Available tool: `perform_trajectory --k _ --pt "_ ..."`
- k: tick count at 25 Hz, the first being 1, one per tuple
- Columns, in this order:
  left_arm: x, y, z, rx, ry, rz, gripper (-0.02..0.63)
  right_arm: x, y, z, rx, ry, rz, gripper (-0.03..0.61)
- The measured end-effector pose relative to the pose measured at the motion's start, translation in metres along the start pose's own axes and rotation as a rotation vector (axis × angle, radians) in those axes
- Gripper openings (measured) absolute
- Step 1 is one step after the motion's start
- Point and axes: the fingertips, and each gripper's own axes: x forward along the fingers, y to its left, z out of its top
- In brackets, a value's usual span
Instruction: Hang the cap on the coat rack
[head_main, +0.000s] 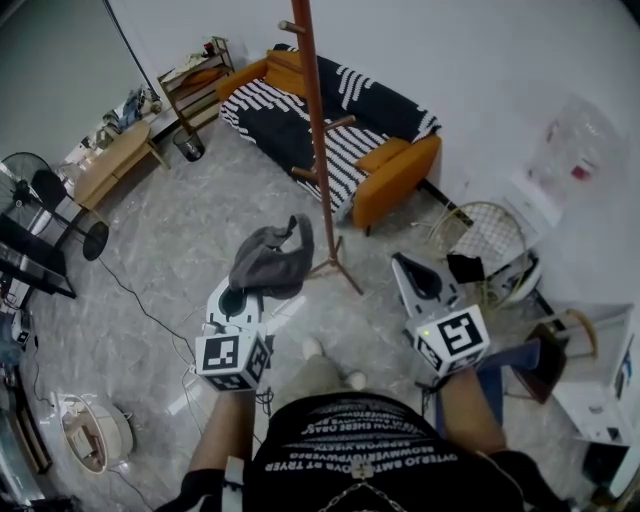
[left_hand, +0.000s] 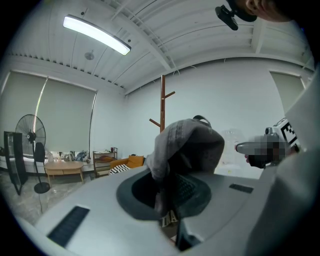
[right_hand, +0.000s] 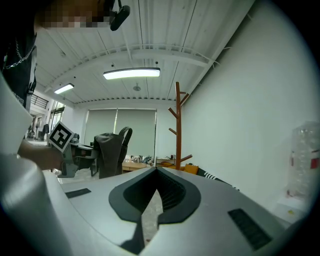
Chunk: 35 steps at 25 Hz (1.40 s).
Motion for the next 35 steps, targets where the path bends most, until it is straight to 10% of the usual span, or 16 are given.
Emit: perform_trajectory --k 35 --pt "0.13 0.041 -0.027 0.026 0.054 0.012 0.02 0.113 -0.029 -0.021 0.029 0.096 0.029 0.003"
